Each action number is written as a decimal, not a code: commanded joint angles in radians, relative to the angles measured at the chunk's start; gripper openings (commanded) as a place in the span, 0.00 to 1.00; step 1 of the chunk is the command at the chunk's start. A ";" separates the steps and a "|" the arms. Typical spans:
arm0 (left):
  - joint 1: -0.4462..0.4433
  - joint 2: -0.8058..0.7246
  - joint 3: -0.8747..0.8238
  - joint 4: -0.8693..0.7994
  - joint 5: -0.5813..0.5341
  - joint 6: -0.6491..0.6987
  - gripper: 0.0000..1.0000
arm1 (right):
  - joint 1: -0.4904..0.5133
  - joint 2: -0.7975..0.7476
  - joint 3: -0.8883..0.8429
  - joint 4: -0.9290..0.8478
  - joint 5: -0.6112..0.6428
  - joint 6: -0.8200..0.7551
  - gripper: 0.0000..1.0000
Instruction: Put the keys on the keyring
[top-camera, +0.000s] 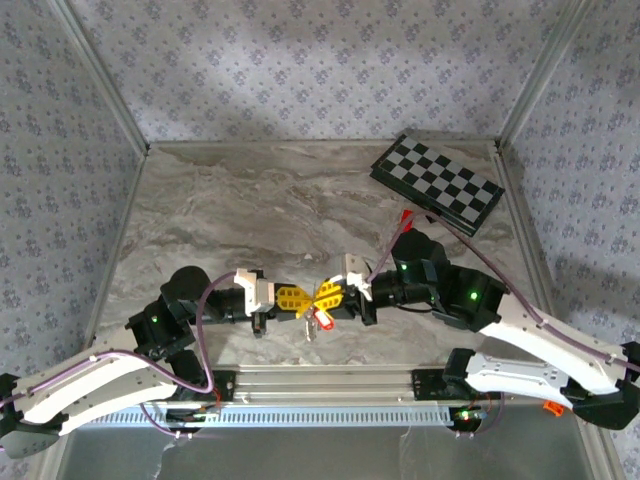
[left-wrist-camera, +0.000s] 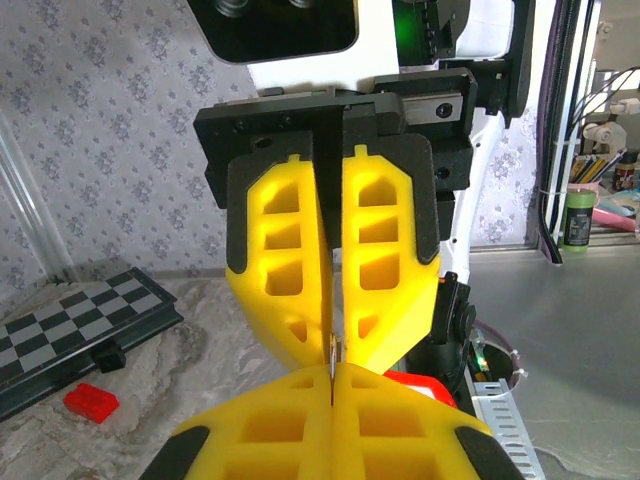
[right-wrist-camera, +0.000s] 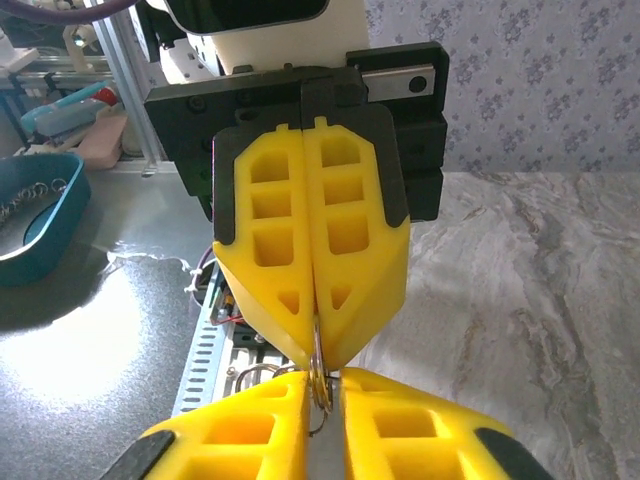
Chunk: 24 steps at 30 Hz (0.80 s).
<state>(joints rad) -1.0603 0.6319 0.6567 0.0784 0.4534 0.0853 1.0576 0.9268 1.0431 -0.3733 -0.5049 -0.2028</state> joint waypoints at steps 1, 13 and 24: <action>0.000 0.006 0.023 0.030 0.028 -0.005 0.00 | -0.006 0.008 0.003 -0.001 -0.002 0.003 0.08; -0.003 0.054 0.127 -0.239 -0.078 0.082 0.18 | -0.001 0.076 0.133 -0.263 0.095 -0.072 0.00; -0.039 0.111 0.160 -0.305 -0.112 0.114 0.16 | -0.002 0.167 0.245 -0.400 0.054 -0.112 0.00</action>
<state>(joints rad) -1.0893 0.7437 0.7872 -0.1959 0.3496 0.1761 1.0561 1.0897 1.2427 -0.7467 -0.4248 -0.2909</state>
